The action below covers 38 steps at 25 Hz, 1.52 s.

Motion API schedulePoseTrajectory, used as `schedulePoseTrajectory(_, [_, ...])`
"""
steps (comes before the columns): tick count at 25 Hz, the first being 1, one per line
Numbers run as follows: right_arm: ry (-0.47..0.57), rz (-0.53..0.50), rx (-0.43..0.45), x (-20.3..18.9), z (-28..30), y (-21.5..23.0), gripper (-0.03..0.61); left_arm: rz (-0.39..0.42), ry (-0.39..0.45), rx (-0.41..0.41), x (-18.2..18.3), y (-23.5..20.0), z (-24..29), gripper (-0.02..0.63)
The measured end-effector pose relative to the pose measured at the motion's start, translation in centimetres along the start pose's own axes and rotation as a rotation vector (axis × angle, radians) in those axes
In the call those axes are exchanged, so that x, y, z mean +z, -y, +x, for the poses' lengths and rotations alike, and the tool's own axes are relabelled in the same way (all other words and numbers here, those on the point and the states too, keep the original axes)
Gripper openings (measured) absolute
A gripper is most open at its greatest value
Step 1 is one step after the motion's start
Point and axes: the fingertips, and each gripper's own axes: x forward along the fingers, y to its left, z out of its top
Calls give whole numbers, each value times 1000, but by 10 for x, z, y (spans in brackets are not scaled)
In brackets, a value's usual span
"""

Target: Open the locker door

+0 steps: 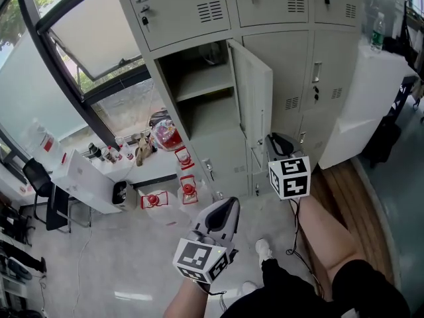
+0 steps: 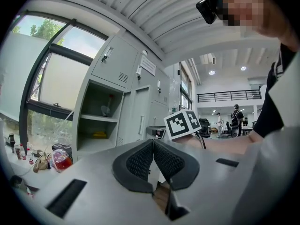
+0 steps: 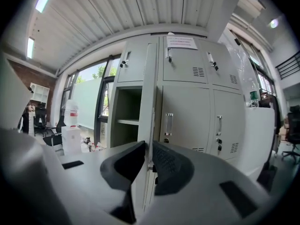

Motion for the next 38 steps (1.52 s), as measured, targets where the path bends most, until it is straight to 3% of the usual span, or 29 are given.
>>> schedulePoseTrajectory(9, [4, 12, -42, -3, -1, 24, 95, -4, -35, -9, -13, 3, 5, 17])
schedulePoseTrajectory(19, [39, 68, -41, 3, -37, 32, 97, -9, -8, 7, -6, 13, -13, 17])
schedulePoseTrajectory(23, [51, 84, 24, 11, -64, 16, 55, -4, 13, 7, 1, 26, -25, 17])
schedulePoseTrajectory(38, [80, 82, 276, 30, -169, -47, 54, -1, 33, 55, 12, 73, -44, 17])
